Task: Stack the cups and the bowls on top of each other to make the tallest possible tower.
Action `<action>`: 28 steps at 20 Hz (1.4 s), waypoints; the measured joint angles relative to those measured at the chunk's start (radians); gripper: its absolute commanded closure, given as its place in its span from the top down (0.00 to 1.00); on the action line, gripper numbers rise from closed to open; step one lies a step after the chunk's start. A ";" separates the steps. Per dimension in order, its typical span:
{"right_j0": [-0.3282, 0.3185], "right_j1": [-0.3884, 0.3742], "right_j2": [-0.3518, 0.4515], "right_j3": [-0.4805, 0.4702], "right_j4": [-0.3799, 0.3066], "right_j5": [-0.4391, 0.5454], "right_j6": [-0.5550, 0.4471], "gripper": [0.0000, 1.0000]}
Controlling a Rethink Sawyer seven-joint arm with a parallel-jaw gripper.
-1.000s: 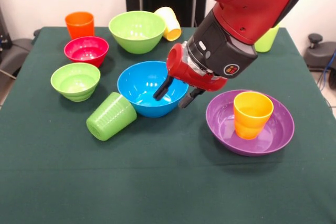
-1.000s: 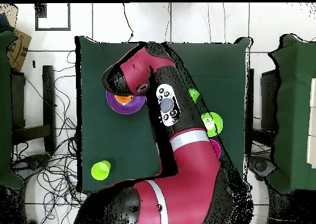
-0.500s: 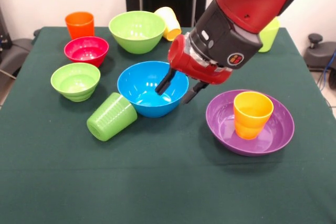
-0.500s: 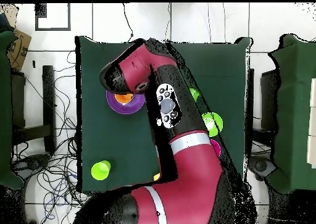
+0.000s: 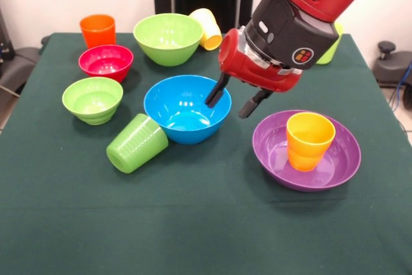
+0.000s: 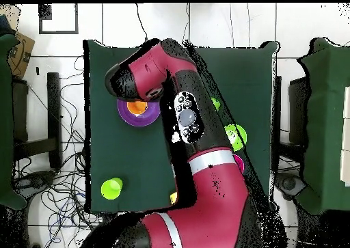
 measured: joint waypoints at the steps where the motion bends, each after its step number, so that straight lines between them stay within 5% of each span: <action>1: 0.000 0.000 0.000 0.000 0.005 0.000 0.000 1.00; 14: 0.040 0.006 -0.055 -0.005 0.053 0.000 0.017 1.00; 28: 0.081 0.088 -0.129 -0.062 0.125 0.000 0.164 1.00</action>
